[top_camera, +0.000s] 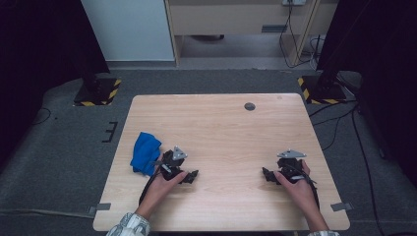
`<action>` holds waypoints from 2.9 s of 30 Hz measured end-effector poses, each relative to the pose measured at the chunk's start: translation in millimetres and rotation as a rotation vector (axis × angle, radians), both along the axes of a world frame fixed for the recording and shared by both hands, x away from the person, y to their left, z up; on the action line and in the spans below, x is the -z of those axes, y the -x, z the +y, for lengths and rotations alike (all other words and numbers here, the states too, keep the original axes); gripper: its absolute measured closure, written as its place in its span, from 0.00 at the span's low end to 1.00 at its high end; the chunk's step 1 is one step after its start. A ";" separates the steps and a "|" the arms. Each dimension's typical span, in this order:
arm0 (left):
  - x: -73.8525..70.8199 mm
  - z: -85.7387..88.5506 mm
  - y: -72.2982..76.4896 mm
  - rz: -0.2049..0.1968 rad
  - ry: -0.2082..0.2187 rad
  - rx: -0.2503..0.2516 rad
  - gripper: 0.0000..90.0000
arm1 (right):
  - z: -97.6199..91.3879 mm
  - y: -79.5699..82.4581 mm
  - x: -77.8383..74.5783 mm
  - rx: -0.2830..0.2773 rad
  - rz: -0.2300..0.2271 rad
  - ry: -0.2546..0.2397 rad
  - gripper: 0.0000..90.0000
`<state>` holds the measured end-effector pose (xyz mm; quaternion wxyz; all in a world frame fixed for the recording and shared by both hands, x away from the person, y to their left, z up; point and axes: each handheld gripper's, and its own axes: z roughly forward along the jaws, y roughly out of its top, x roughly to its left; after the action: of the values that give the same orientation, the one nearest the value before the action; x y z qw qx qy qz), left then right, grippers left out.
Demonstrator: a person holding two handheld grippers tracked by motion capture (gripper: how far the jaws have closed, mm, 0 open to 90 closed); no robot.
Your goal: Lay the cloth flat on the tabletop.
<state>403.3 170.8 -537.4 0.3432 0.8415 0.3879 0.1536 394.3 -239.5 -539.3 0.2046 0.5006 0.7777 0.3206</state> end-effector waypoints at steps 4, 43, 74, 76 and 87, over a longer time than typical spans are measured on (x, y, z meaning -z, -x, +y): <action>-3.8 2.3 0.7 -0.011 -0.012 -0.009 0.04 | 0.0 0.0 0.0 0.001 0.000 0.000 0.01; -37.8 142.4 -1.9 -0.111 0.067 -0.355 0.04 | 0.0 0.0 0.0 0.000 0.000 0.000 0.01; -29.5 96.8 -7.2 0.023 0.060 -0.135 0.79 | 0.1 0.1 0.0 0.001 -0.001 0.001 0.01; -36.3 80.6 -4.8 0.008 0.065 -0.093 0.79 | 0.2 0.1 0.0 0.002 -0.001 0.000 0.01; -60.4 -21.0 -7.2 -0.030 0.064 0.114 0.79 | 0.0 -0.2 0.0 -0.001 0.000 0.000 0.01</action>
<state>410.4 149.9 -477.0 0.3842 0.8483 0.3390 0.1340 394.5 -239.5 -539.3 0.2042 0.5003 0.7779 0.3207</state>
